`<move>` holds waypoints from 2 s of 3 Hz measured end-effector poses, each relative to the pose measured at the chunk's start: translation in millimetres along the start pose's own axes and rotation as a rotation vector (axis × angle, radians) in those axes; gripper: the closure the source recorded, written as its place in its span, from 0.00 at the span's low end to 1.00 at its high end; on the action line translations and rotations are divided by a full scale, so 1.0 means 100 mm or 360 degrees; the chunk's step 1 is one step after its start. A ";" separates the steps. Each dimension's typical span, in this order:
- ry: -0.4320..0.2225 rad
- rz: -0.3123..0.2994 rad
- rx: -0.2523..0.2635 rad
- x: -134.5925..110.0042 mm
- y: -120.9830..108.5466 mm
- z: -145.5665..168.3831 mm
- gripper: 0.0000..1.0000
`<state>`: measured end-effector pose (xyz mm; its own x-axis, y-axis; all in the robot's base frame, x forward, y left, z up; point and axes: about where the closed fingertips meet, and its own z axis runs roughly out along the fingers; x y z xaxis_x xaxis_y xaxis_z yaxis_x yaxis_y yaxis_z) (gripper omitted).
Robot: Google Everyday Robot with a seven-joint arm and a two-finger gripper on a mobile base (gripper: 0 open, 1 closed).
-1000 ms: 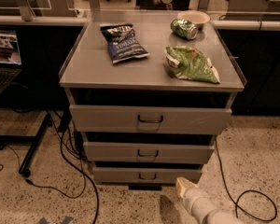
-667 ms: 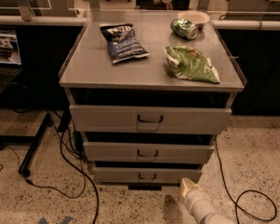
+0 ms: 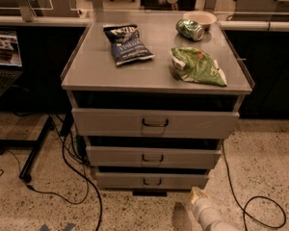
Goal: Open bottom drawer
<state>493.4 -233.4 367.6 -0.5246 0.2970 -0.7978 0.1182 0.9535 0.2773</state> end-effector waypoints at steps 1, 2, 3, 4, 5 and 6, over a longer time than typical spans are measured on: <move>-0.0023 0.0034 -0.0018 0.04 0.10 0.15 1.00; -0.0043 0.0049 -0.0003 0.06 0.13 0.41 1.00; -0.0072 0.0068 0.0069 0.11 0.06 0.75 1.00; -0.0081 0.0075 0.0121 0.14 0.00 0.96 1.00; -0.0029 0.0071 0.0191 0.23 -0.14 1.17 1.00; -0.0027 0.0075 0.0195 0.23 -0.14 1.18 1.00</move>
Offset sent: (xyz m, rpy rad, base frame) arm 0.0682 0.0188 -0.0443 0.0164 -0.0373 -0.0514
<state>579.7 -234.3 282.0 -0.5020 0.3415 -0.7946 0.2447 0.9373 0.2482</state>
